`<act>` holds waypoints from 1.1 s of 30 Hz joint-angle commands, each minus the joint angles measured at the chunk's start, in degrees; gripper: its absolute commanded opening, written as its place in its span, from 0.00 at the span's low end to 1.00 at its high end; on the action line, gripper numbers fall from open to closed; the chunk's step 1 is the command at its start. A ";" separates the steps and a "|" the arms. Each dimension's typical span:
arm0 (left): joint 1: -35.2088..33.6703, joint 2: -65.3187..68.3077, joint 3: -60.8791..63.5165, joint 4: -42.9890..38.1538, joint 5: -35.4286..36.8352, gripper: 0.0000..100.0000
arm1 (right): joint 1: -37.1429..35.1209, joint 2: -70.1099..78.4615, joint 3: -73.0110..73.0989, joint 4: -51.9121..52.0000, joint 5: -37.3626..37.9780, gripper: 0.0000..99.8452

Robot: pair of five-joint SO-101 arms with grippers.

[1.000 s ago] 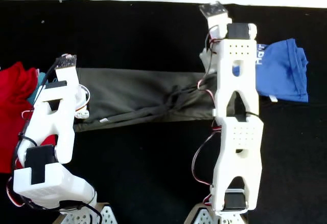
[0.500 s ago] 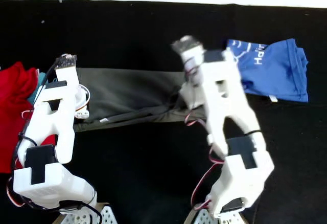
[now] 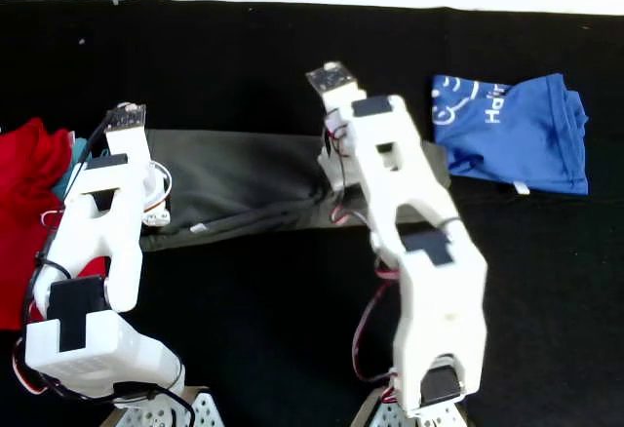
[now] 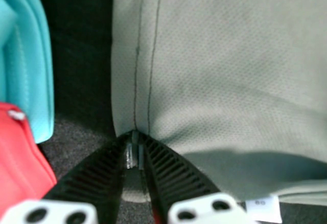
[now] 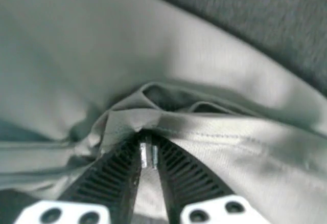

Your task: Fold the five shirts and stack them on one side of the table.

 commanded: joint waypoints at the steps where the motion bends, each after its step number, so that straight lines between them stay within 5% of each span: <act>1: -0.66 0.57 0.22 -2.20 0.09 0.01 | -1.19 0.57 -7.96 3.47 -0.53 0.01; 6: -0.66 -0.75 -0.31 -0.97 0.18 0.01 | -0.57 -1.19 -17.80 18.77 -0.53 0.01; 15: -0.75 -14.81 -11.74 17.32 6.24 0.04 | 2.59 -11.65 -29.76 29.58 -0.18 0.01; 21: -0.75 -5.67 -15.69 16.53 3.69 0.26 | 2.59 -29.32 -17.01 29.58 2.99 0.01; 33: -4.53 17.45 -34.59 16.44 -0.53 0.24 | 7.69 -59.12 15.78 29.23 7.03 0.01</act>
